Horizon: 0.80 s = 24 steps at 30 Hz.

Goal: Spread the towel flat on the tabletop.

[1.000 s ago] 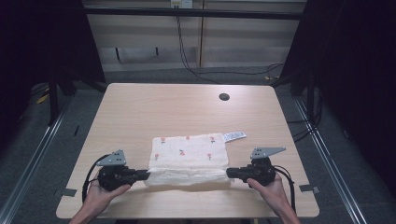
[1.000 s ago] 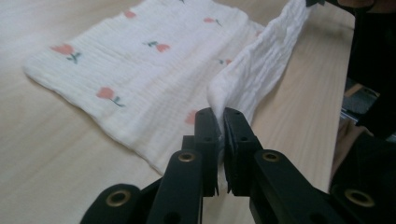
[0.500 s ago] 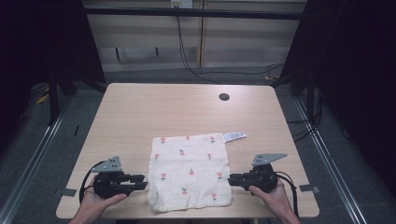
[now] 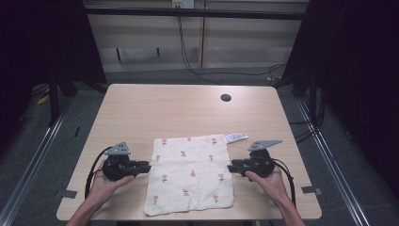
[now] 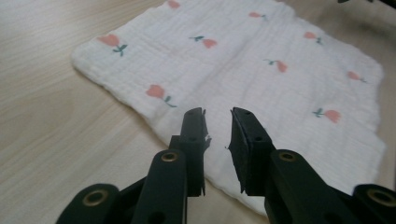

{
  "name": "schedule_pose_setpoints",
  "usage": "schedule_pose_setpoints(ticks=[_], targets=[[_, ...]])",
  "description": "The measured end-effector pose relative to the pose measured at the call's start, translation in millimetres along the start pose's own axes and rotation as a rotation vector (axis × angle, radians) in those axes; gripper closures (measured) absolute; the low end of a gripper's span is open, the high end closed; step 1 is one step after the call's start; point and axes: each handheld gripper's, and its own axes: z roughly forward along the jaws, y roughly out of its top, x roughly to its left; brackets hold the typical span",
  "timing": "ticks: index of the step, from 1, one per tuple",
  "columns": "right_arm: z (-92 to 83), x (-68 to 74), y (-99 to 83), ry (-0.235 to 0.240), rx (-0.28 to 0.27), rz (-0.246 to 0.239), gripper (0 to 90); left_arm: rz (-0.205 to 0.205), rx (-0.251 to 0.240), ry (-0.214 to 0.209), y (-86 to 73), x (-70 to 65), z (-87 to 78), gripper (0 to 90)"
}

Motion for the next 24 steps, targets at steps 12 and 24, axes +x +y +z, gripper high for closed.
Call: schedule_pose_setpoints(ticks=[12,24], targets=[[43.0,-5.0,4.5,-0.067,0.106,-0.087,62.5,-0.027,0.054,0.032,4.3,15.6,22.5,65.6],[43.2,7.9,1.2,-0.145,0.158,-0.217,78.2,0.020,0.096,0.010,7.6,5.0,44.3,66.8]])
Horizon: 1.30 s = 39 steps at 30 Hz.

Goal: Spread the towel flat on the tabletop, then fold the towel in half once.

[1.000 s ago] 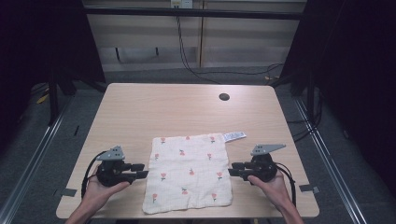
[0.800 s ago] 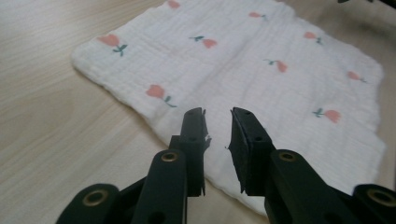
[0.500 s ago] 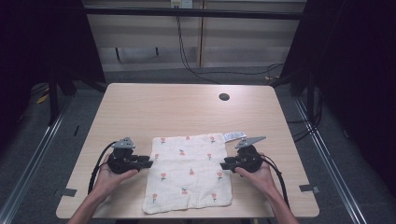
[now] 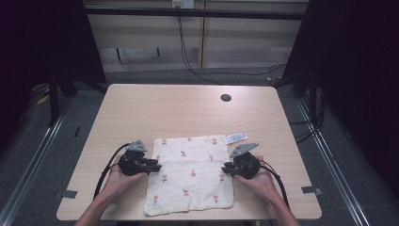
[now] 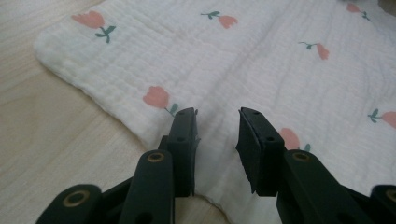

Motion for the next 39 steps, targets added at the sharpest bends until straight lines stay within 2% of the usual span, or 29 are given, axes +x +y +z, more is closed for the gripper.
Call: schedule_pose_setpoints(ticks=[1,4,9,10,14,18,19,20,21,22,23,25,26,28,29,30,33,35,37,39], targets=[[-1.3,-0.6,-1.0,0.000,0.005,0.012,80.5,-0.005,-0.009,-0.021,-0.3,0.2,-0.3,66.3],[-5.3,0.5,-5.1,0.010,0.011,0.022,88.4,0.003,-0.002,-0.019,-1.7,-0.5,0.2,65.9],[-9.9,1.0,-12.6,0.041,-0.002,0.048,88.9,0.012,0.004,-0.018,-1.9,-3.2,2.8,70.6],[-11.6,1.7,-15.2,0.050,-0.005,0.063,88.9,0.015,0.003,-0.025,-3.5,-3.2,2.6,76.6],[-13.8,3.5,-17.7,0.051,-0.003,0.061,88.9,0.016,0.007,-0.024,-6.5,-5.7,1.2,87.4],[-15.7,6.2,-19.5,0.067,0.004,0.055,88.9,0.020,0.018,-0.020,-7.9,-10.3,-0.3,89.2],[-16.9,7.8,-20.3,0.072,0.009,0.073,88.9,0.019,0.016,-0.021,-8.7,-11.8,-0.5,89.2],[-17.2,7.1,-21.0,0.075,0.008,0.063,88.8,0.013,0.022,-0.024,-9.6,-13.2,-1.6,89.2],[-18.1,8.6,-21.5,0.076,0.013,0.074,88.6,0.009,0.022,-0.026,-10.6,-13.7,-2.4,89.2],[-18.2,8.7,-21.6,0.074,0.012,0.074,87.3,-0.002,0.014,-0.027,-12.2,-14.4,-2.7,89.0],[-18.7,7.8,-21.7,0.083,0.003,0.084,80.0,-0.014,0.015,-0.031,-12.9,-13.8,-4.0,84.2],[-19.1,6.4,-21.3,0.082,-0.008,0.087,79.1,-0.019,0.011,-0.032,-13.5,-13.2,-5.7,79.0],[-19.4,5.0,-21.1,0.092,-0.023,0.091,77.8,-0.032,-0.006,-0.031,-13.1,-11.7,-7.4,79.0],[-24.5,-3.6,-18.6,0.084,-0.071,0.121,73.4,-0.051,-0.040,-0.038,-11.7,-7.6,-12.1,69.7],[-24.5,-3.6,-18.6,0.084,-0.071,0.121,73.4,-0.051,-0.040,-0.038,-11.7,-7.6,-12.1,69.1],[-27.1,-8.5,-17.3,0.066,-0.084,0.133,71.3,-0.069,-0.061,-0.029,-10.9,-4.6,-16.3,67.0],[-29.4,-13.2,-15.7,0.055,-0.091,0.136,69.8,-0.072,-0.068,-0.013,-9.6,-1.3,-20.0,65.9],[-32.6,-20.4,-11.4,0.033,-0.106,0.139,68.9,-0.059,-0.065,0.022,-4.8,4.3,-23.8,65.4],[-35.1,-27.1,-7.4,0.027,-0.121,0.152,67.1,-0.077,-0.094,0.039,-1.8,9.7,-26.7,65.0],[-36.1,-36.2,-0.8,0.010,-0.135,0.162,66.7,-0.087,-0.083,0.054,0.4,13.9,-27.2,65.0]])
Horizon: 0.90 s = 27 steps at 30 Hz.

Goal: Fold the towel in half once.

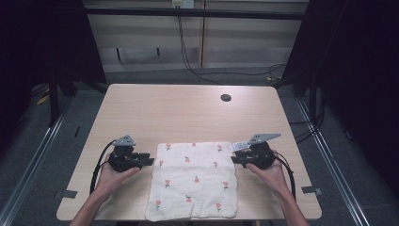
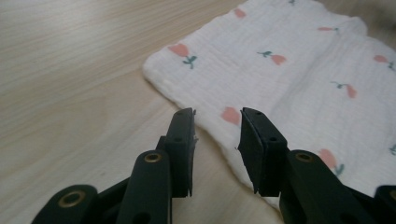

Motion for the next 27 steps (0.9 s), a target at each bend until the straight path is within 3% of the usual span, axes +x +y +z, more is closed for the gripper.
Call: schedule_pose_setpoints(ticks=[7,11,13,15,20,21,27], targets=[[12.4,-13.8,19.1,-0.023,-0.009,0.003,67.1,-0.004,-0.004,0.038,12.3,18.0,0.1,64.9],[20.6,-21.3,28.3,-0.022,-0.015,0.026,67.7,-0.033,-0.032,0.024,15.2,23.7,4.5,64.9],[27.5,-22.8,34.5,-0.031,-0.001,0.016,68.1,-0.003,-0.001,0.032,16.2,23.0,9.7,64.9],[33.7,-26.6,39.4,-0.038,0.012,0.024,68.1,0.006,-0.009,0.030,20.5,24.1,13.1,64.8],[43.1,-34.8,43.0,-0.055,0.021,0.038,67.3,0.013,-0.005,0.051,28.0,28.0,16.2,64.3],[46.5,-38.3,43.0,-0.062,0.024,0.046,67.0,-0.009,-0.021,0.041,29.8,30.0,17.3,64.2],[59.4,-45.4,37.7,-0.078,0.057,0.059,66.9,-0.026,-0.032,0.035,28.7,33.2,20.9,62.6]])
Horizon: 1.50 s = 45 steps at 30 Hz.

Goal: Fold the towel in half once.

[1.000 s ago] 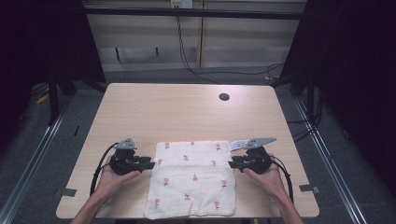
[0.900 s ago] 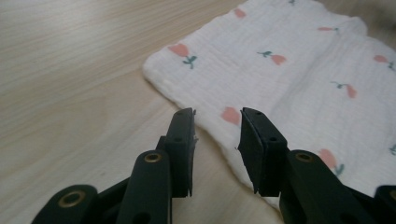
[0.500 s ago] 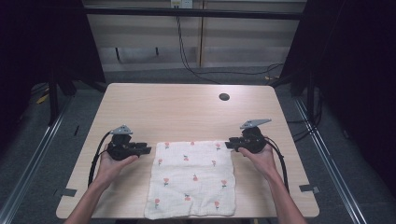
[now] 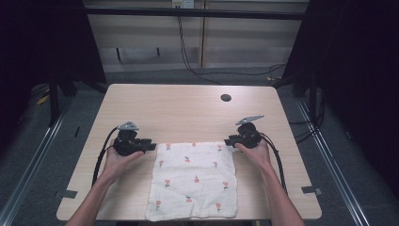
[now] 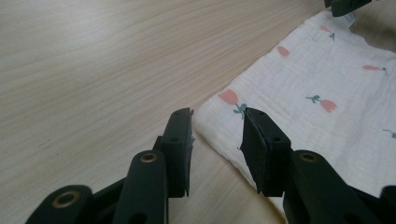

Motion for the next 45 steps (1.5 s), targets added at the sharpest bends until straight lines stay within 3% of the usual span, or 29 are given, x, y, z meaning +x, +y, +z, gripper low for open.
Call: schedule_pose_setpoints(ticks=[13,15,16,20,22,25,28,35,37,39,40,41,42,43,45], targets=[[5.4,1.8,-9.0,0.002,0.023,-0.015,66.5,-0.005,0.035,0.001,-3.4,2.4,8.0,60.6],[5.4,2.3,-9.1,0.000,0.025,-0.029,71.5,-0.004,0.037,0.002,-3.3,2.3,9.9,60.5],[5.7,2.8,-9.2,0.015,0.028,-0.034,78.1,-0.003,0.041,0.003,-3.1,3.2,11.0,60.5],[6.5,2.4,-9.3,0.025,0.027,-0.031,84.4,-0.019,0.040,-0.007,-1.4,4.9,16.5,60.2],[6.5,2.3,-9.5,0.031,0.027,-0.028,85.5,-0.002,0.062,0.014,1.2,1.2,19.6,60.0],[6.5,2.2,-9.7,0.033,0.025,-0.027,86.0,0.019,0.068,0.019,3.5,-1.0,20.9,59.8],[6.4,1.7,-10.2,0.032,0.023,-0.025,86.0,-0.020,0.064,0.001,1.6,3.7,27.2,59.9],[6.4,1.0,-11.3,0.040,0.014,-0.014,86.0,0.014,0.087,0.002,2.9,-2.1,34.2,59.9],[6.4,1.3,-11.4,0.036,0.014,-0.015,86.0,-0.002,0.079,-0.002,3.4,-1.4,35.7,60.0],[6.4,1.4,-11.5,0.036,0.014,-0.014,86.0,0.019,0.073,0.004,4.3,-3.0,38.4,61.4],[6.6,1.7,-10.9,0.038,0.016,-0.015,86.0,0.051,0.068,0.010,4.9,-5.1,41.0,62.2],[6.8,2.1,-10.8,0.046,0.018,-0.009,86.0,0.051,0.068,0.010,4.9,-5.1,41.0,64.0],[7.8,3.1,-10.8,0.067,0.014,-0.013,86.0,0.107,0.071,0.042,4.8,-7.8,41.9,68.9],[7.8,3.1,-10.8,0.067,0.014,-0.013,86.0,0.107,0.071,0.042,4.8,-7.8,41.9,69.4],[8.1,6.3,-10.0,0.056,0.021,-0.030,86.1,0.125,0.083,0.021,4.7,-8.4,41.5,80.2]])
